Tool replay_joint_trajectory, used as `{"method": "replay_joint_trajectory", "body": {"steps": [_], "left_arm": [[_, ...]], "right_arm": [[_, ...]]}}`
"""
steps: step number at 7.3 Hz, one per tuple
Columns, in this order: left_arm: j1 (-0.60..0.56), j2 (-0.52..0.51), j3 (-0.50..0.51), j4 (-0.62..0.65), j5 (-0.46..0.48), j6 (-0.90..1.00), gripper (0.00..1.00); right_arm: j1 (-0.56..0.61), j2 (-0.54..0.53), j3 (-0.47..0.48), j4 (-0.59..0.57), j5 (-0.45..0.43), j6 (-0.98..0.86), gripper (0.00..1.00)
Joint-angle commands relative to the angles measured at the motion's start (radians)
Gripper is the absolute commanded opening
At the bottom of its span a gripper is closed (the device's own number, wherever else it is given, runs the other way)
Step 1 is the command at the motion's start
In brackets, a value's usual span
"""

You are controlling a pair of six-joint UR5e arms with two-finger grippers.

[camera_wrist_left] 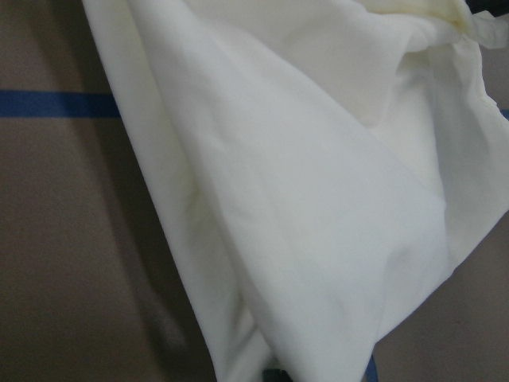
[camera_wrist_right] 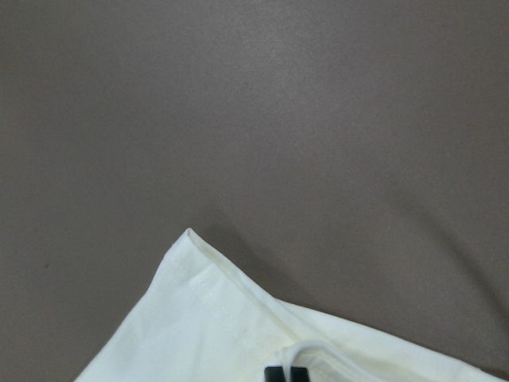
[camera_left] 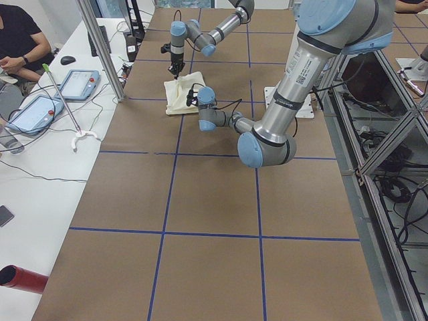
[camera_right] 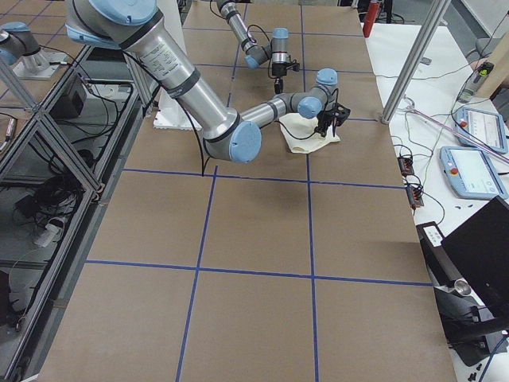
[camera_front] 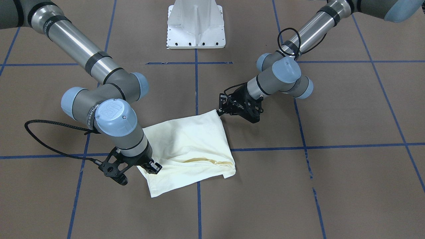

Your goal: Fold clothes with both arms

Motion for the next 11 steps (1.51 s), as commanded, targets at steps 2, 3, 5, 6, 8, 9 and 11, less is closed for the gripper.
{"method": "replay_joint_trajectory", "body": {"steps": [2, 3, 5, 6, 8, 9, 11], "left_arm": [[0.008, 0.022, -0.038, -0.009, -0.069, -0.005, 0.00], [0.007, 0.053, -0.107, 0.003, -0.112, -0.035, 0.00], [-0.037, 0.059, -0.135, 0.005, -0.071, -0.138, 0.00], [-0.061, 0.053, -0.134, 0.007, -0.068, -0.143, 0.00], [-0.062, -0.015, -0.096, 0.048, 0.067, -0.146, 0.00], [-0.061, -0.043, -0.062, 0.050, 0.070, -0.146, 0.00], [-0.056, -0.083, 0.026, 0.042, 0.101, -0.145, 0.00]], "right_arm": [[0.005, -0.006, -0.001, 0.000, -0.002, -0.002, 0.00], [0.014, -0.004, 0.001, 0.001, -0.002, -0.008, 0.00], [0.036, -0.006, 0.001, 0.001, 0.000, -0.037, 0.99], [0.066, -0.009, 0.005, 0.000, 0.022, -0.089, 1.00], [0.146, -0.053, 0.037, 0.000, 0.149, -0.165, 1.00], [0.146, -0.060, 0.063, -0.002, 0.153, -0.166, 1.00], [0.146, -0.092, 0.106, 0.000, 0.155, -0.165, 1.00]]}}
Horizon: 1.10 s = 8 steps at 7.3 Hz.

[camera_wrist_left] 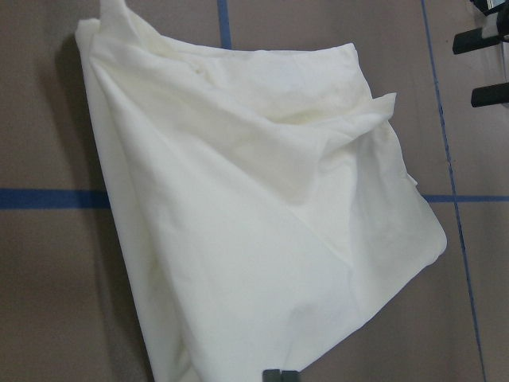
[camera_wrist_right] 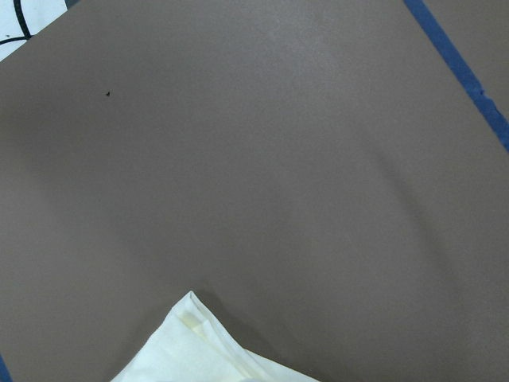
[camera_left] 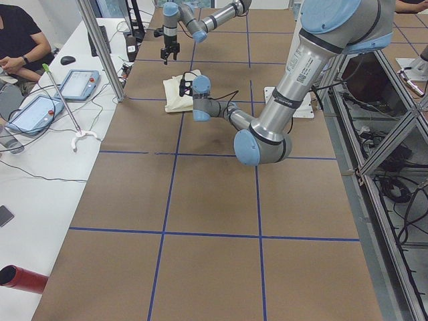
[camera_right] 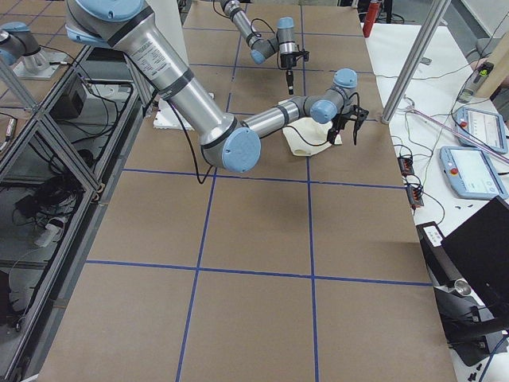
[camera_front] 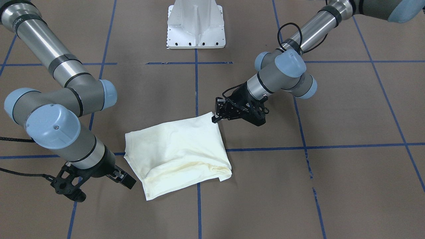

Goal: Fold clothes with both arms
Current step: 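Release the shirt and raise both grippers away from it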

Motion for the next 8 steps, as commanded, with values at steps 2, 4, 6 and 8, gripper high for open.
{"method": "replay_joint_trajectory", "body": {"steps": [2, 4, 6, 8], "left_arm": [[0.001, -0.041, 0.101, -0.003, 0.019, 0.019, 0.00], [0.001, -0.032, 0.105, -0.003, 0.016, 0.029, 0.00], [0.004, -0.021, 0.104, -0.002, 0.014, 0.032, 0.00], [0.006, -0.018, 0.102, 0.000, 0.014, 0.033, 0.00]], "right_arm": [[0.002, -0.040, 0.049, -0.001, 0.004, -0.002, 1.00], [0.002, -0.040, 0.052, 0.000, 0.004, -0.002, 1.00], [0.002, -0.043, 0.055, -0.001, 0.004, -0.003, 1.00], [0.002, -0.047, 0.055, -0.001, 0.003, -0.003, 1.00]]}}
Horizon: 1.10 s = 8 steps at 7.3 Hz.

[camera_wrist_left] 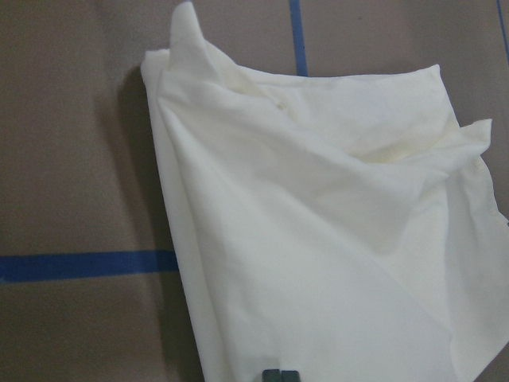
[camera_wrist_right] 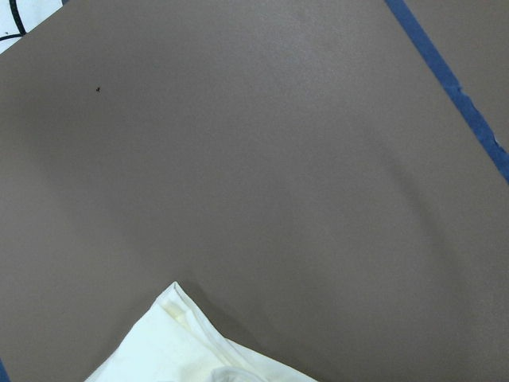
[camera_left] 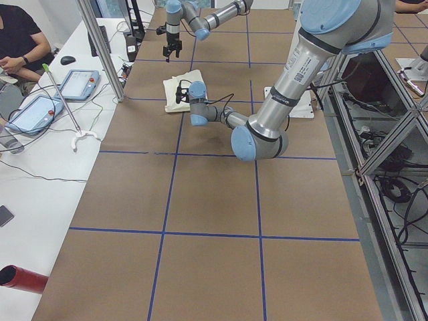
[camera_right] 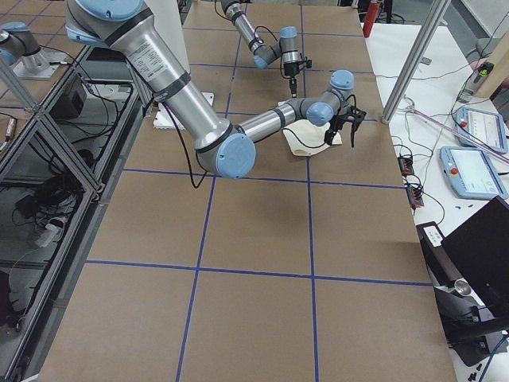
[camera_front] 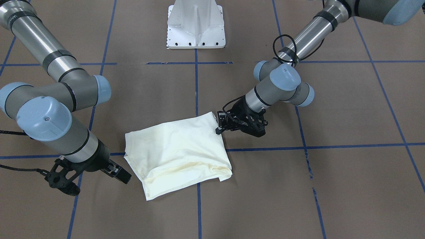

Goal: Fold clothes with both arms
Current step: 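Release the shirt and raise both grippers away from it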

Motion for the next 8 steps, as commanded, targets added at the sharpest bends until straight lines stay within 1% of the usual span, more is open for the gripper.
{"method": "replay_joint_trajectory", "body": {"steps": [1, 2, 3, 4, 5, 6, 7, 8], "left_arm": [[0.001, 0.007, -0.004, 0.004, -0.006, 0.001, 0.00], [0.001, 0.045, -0.018, -0.004, -0.009, 0.003, 0.00], [-0.002, 0.097, -0.091, 0.005, -0.026, 0.003, 0.00], [-0.037, 0.138, -0.136, 0.007, -0.073, 0.003, 0.00], [-0.103, 0.163, -0.170, 0.017, -0.077, 0.004, 0.00], [-0.161, 0.200, -0.200, 0.020, -0.077, 0.036, 0.00], [-0.209, 0.285, -0.252, 0.025, -0.078, 0.143, 0.00], [-0.271, 0.380, -0.292, 0.042, -0.087, 0.275, 0.00]], "right_arm": [[0.000, -0.007, 0.000, 0.000, -0.001, 0.000, 1.00], [0.000, -0.023, 0.002, 0.002, -0.008, -0.002, 1.00], [0.000, -0.033, 0.011, 0.002, -0.004, -0.002, 1.00], [0.015, -0.048, 0.039, 0.002, 0.002, -0.003, 1.00], [0.053, -0.132, 0.148, -0.005, 0.012, -0.021, 1.00], [0.095, -0.249, 0.280, -0.011, 0.030, -0.105, 1.00], [0.136, -0.333, 0.345, -0.032, 0.064, -0.206, 1.00], [0.158, -0.409, 0.396, -0.038, 0.067, -0.279, 1.00]]}}
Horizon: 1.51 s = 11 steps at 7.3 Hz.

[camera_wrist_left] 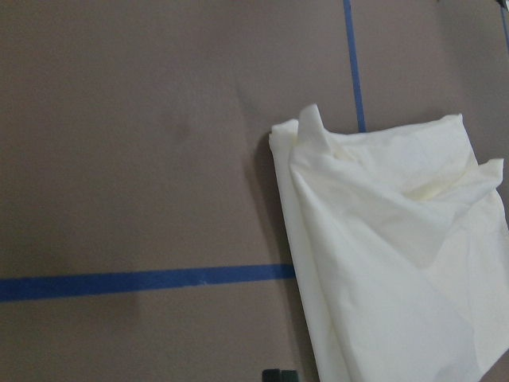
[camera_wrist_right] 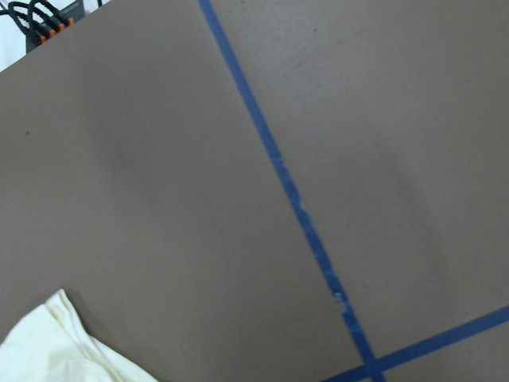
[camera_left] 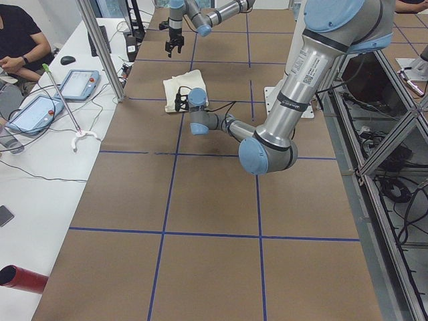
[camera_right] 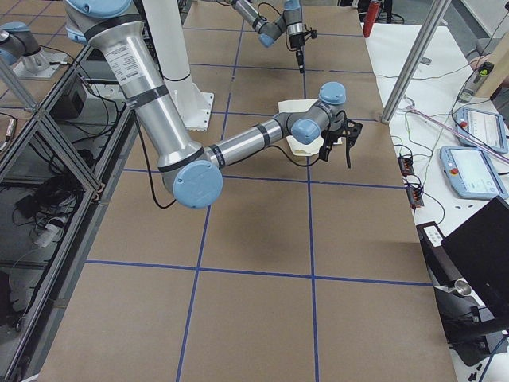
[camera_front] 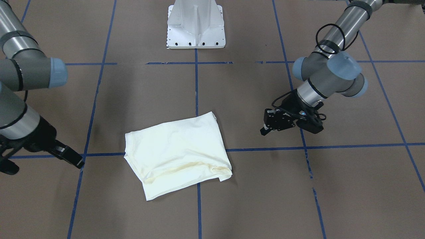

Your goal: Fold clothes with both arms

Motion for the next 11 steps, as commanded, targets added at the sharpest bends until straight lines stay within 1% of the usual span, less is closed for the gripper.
{"method": "replay_joint_trajectory", "body": {"steps": [1, 2, 3, 4, 5, 6, 7, 8, 9, 10, 11], "left_arm": [[-0.181, 0.182, -0.089, 0.089, -0.052, 0.323, 0.00], [-0.280, 0.274, -0.126, 0.136, -0.086, 0.520, 0.00], [-0.398, 0.299, -0.137, 0.224, -0.124, 0.702, 0.00], [-0.493, 0.299, -0.161, 0.383, -0.132, 0.902, 0.00], [-0.556, 0.298, -0.199, 0.584, -0.131, 1.037, 0.29], [-0.589, 0.298, -0.247, 0.759, -0.132, 1.121, 0.48], [-0.641, 0.296, -0.279, 0.924, -0.135, 1.241, 0.61], [-0.699, 0.299, -0.311, 1.041, -0.137, 1.375, 1.00], [-0.706, 0.309, -0.342, 1.078, -0.166, 1.379, 1.00], [-0.704, 0.348, -0.335, 1.073, -0.242, 1.340, 1.00], [-0.704, 0.393, -0.359, 1.072, -0.272, 1.251, 1.00]], "right_arm": [[0.048, -0.189, 0.129, -0.013, 0.014, -0.201, 1.00], [0.086, -0.241, 0.142, -0.013, 0.022, -0.302, 1.00], [0.147, -0.286, 0.142, -0.014, 0.052, -0.400, 1.00], [0.213, -0.323, 0.136, -0.038, 0.075, -0.555, 1.00], [0.269, -0.350, 0.144, -0.107, 0.086, -0.709, 1.00], [0.324, -0.366, 0.154, -0.185, 0.109, -0.825, 1.00], [0.350, -0.386, 0.142, -0.237, 0.138, -0.961, 1.00], [0.376, -0.400, 0.127, -0.270, 0.138, -1.086, 1.00], [0.412, -0.413, 0.128, -0.293, 0.143, -1.135, 1.00], [0.427, -0.445, 0.132, -0.292, 0.167, -1.153, 1.00], [0.429, -0.465, 0.145, -0.286, 0.171, -1.156, 1.00]]}}
